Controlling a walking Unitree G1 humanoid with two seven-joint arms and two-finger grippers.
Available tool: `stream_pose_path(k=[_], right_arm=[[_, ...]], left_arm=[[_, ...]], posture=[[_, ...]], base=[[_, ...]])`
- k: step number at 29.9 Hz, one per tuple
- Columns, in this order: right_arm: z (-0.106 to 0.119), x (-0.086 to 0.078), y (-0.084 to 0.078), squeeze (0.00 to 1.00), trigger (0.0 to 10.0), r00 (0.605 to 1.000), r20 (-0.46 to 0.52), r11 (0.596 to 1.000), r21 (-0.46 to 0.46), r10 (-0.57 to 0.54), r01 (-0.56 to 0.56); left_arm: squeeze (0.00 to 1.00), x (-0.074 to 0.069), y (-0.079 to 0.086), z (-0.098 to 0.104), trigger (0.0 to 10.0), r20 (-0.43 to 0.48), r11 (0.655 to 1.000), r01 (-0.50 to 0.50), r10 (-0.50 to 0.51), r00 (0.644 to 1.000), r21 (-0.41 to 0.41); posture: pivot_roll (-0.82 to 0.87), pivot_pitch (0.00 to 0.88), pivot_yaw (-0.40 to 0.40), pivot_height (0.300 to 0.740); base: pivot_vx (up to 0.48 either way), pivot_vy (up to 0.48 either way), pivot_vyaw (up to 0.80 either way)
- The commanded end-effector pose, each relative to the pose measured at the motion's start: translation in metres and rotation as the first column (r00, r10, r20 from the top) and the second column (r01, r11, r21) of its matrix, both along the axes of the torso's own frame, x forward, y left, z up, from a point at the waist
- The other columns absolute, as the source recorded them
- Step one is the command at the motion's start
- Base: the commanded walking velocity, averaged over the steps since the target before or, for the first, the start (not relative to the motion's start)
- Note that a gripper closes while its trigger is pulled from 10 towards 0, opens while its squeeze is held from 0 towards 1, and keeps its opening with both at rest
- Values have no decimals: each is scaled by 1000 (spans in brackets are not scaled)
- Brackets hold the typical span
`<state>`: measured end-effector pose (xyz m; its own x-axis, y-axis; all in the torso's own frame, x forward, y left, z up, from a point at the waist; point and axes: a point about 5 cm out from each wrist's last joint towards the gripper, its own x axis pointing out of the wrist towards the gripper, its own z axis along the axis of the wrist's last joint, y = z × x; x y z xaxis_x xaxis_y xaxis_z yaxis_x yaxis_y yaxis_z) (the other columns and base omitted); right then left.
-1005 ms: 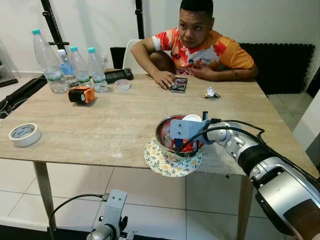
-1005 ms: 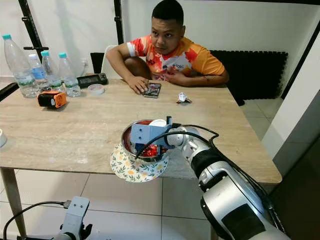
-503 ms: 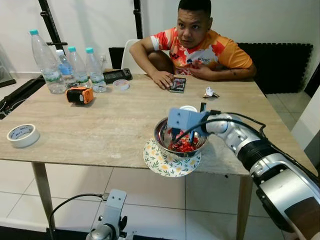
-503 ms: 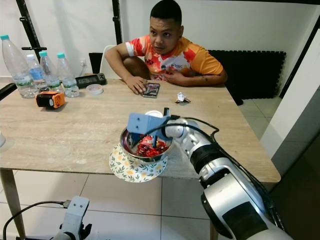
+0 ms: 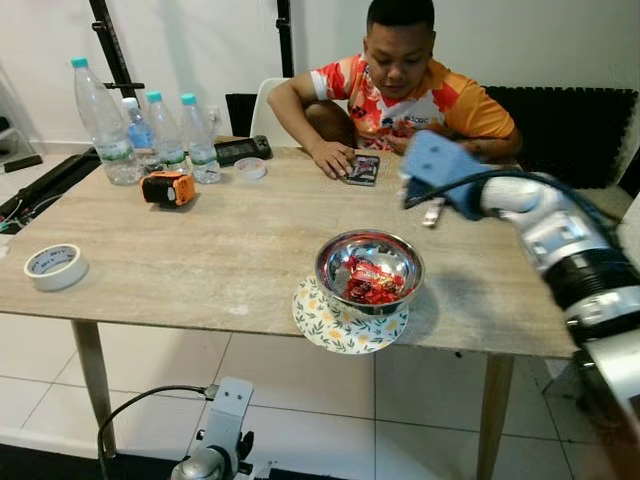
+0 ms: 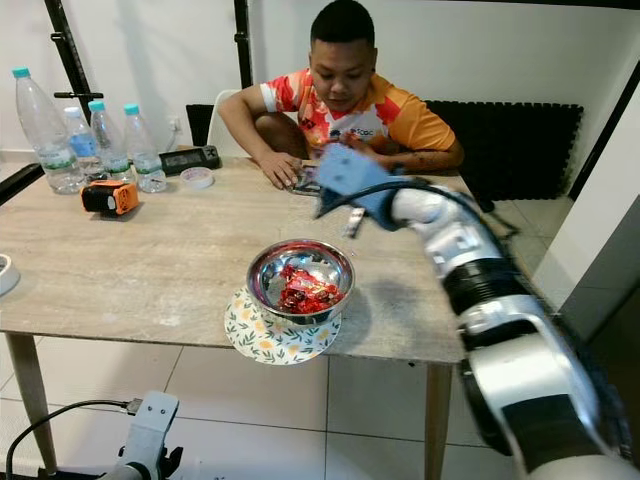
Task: Restocking fridge
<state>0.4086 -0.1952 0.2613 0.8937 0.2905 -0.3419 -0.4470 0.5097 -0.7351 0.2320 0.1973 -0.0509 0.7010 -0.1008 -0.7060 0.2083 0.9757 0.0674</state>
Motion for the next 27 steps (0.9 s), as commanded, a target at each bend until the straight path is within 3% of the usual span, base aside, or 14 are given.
stream_pose_path(k=[1,2,5,7,14,16,17,18,20,22,23,27], right_arm=[[-9,-2,-9,0,941,999,-22,999,-14,-38,38],[-13,-4,-22,0,784,996,-31,997,-19,-80,80],[-15,-6,-30,0,784,994,-38,994,-20,-105,105],[-29,-15,-52,0,78,985,-89,988,-52,-148,144],[-57,-33,-61,0,0,965,-256,997,-53,-58,46],[-68,-52,-60,0,0,913,-395,985,-89,101,-148],[-68,-52,-60,0,0,913,-395,985,-89,101,-148],[-72,-63,-56,0,0,859,-476,968,-62,187,-245],[-72,-63,-56,0,0,859,-476,968,-62,187,-245],[-74,-82,-37,0,0,755,-562,927,64,339,-369],[-74,-82,-37,0,0,755,-562,927,64,339,-369],[-69,-114,1,0,0,581,-583,812,284,569,-510]], left_arm=[[0,-2,6,-1,10000,-11,1000,1,-1,1000,17],[0,-2,6,-1,10000,-13,1000,2,-2,1000,19],[0,-3,7,-1,10000,-14,1000,3,-3,1000,20],[0,-1,8,0,10000,-12,1000,3,-2,1000,23],[0,0,7,1,10000,-9,1000,2,-2,1000,21],[0,0,6,1,10000,-9,1000,4,-4,1000,19],[0,0,6,1,10000,-9,1000,4,-4,1000,19],[0,-1,6,0,10000,-10,1000,6,-6,1000,19],[0,-1,6,0,10000,-10,1000,6,-6,1000,19],[0,-1,6,0,10000,-12,1000,8,-8,1000,20],[0,-1,6,0,10000,-12,1000,8,-8,1000,20],[0,-1,7,0,10000,-12,1000,6,-6,1000,21]], posture=[[-22,0,-10,740],[-24,1,-8,740],[-24,1,-8,740],[-27,3,-3,740],[-28,4,-4,740],[-29,5,-2,740],[-29,5,-2,740],[-31,6,1,740],[-31,6,1,740],[-31,6,1,740],[-31,6,1,740],[-23,8,0,740]], base=[[0,0,0],[0,0,0],[0,0,0],[0,0,0],[0,0,0],[0,0,0],[0,0,0],[0,0,0],[0,0,0],[0,0,0],[0,0,0],[0,0,0]])
